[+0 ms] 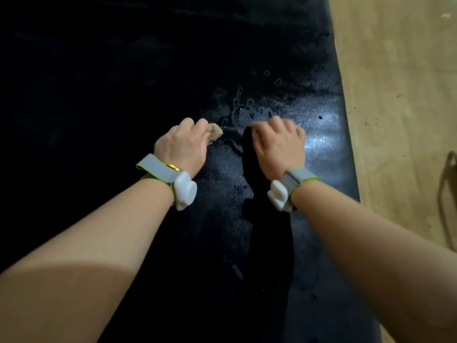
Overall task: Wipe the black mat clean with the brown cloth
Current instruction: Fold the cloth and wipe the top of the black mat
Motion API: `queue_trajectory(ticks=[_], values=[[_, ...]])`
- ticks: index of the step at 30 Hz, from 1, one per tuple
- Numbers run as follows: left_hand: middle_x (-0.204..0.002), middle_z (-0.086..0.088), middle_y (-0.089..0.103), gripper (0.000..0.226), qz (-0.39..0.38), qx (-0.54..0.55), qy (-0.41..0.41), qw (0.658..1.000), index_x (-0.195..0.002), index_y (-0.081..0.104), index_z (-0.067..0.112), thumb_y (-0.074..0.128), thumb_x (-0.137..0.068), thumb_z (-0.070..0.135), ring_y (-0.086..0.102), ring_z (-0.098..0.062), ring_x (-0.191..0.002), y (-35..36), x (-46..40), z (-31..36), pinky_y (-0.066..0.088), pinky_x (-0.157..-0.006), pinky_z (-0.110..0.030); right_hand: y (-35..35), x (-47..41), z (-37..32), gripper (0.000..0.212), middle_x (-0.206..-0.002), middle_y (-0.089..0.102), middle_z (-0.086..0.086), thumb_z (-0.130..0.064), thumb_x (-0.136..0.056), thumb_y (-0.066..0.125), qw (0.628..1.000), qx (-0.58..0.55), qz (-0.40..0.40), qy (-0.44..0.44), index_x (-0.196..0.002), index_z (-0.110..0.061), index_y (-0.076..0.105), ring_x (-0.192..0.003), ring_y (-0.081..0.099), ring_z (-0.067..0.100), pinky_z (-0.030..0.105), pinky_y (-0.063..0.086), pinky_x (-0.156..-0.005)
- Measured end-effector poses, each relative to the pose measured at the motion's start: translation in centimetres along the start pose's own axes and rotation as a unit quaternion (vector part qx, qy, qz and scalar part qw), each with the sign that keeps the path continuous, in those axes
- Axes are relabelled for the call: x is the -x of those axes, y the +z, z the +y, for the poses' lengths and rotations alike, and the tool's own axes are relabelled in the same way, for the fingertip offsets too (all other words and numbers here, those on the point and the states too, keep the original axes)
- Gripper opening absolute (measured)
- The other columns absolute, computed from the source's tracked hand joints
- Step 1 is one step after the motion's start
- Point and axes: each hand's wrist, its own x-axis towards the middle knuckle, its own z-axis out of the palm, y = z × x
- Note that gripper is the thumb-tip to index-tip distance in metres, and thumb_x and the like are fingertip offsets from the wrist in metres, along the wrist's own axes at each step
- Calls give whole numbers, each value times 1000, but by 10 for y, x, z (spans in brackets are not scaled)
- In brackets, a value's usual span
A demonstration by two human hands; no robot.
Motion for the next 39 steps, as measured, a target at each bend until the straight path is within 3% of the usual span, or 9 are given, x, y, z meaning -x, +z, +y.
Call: queue_trajectory(ticks=[4,9,15,21,24,28,33,37,39], values=[[-71,-9,50,27,15,-11,-4,1000,-87,54,9,40,-92,31,50,-30,-52,-2,1,0,23,-41,-24,4,-45,32,47,-153,29,-4,-42,-101,30,995,28,-57,77,-147,-33,30,-142,20,24,41,17,-111],[-69,-9,50,13,23,-48,72,996,-86,51,12,50,-89,25,52,-31,-50,1,-19,-14,31,-37,-26,14,-42,38,48,-157,22,-8,-46,-101,18,995,29,-52,77,-148,-37,23,-146,10,21,40,8,-117],[-102,-18,56,23,-30,-31,-166,985,-108,48,11,35,-100,28,57,-42,-88,-1,-77,-2,33,-56,-39,16,-42,37,46,-154,27,-7,-45,-101,23,996,21,-32,78,-146,-36,28,-145,13,21,41,10,-116],[-68,-2,52,18,-35,100,201,974,-97,47,29,56,-83,23,57,-25,-53,7,-13,71,41,-38,-30,16,-43,37,46,-155,26,-8,-44,-101,23,995,30,-42,82,-146,-36,28,-145,13,21,42,10,-116],[-68,-4,51,25,-5,57,162,985,-91,39,27,60,-79,21,55,-28,-50,13,-43,47,31,-36,-26,16,-43,37,46,-155,27,-8,-45,-101,22,995,33,-44,84,-146,-36,28,-145,14,21,41,9,-116],[-75,-10,50,10,42,-32,80,995,-83,55,17,58,-85,26,50,-30,-60,17,-85,21,28,-44,-26,15,-44,37,46,-155,27,-8,-45,-101,23,995,29,-43,89,-146,-37,29,-145,13,21,41,8,-116],[-71,-4,51,21,90,-127,115,981,-81,63,17,59,-91,35,48,-24,-58,22,-76,25,33,-46,-32,15,-43,37,48,-154,27,-8,-46,-100,21,995,33,-41,87,-146,-37,29,-145,14,21,42,10,-116],[-81,-5,56,36,55,-124,196,971,-105,65,12,48,-92,42,50,-22,-60,20,-68,18,29,-43,-27,14,-43,35,47,-153,30,-7,-45,-100,24,995,28,-39,87,-146,-36,31,-144,16,22,41,10,-116],[-80,-6,57,28,22,-130,183,974,-100,67,15,50,-88,34,52,-24,-55,17,-81,14,31,-39,-24,14,-43,36,47,-154,27,-8,-44,-101,24,995,29,-50,87,-146,-36,29,-145,14,21,41,7,-116]])
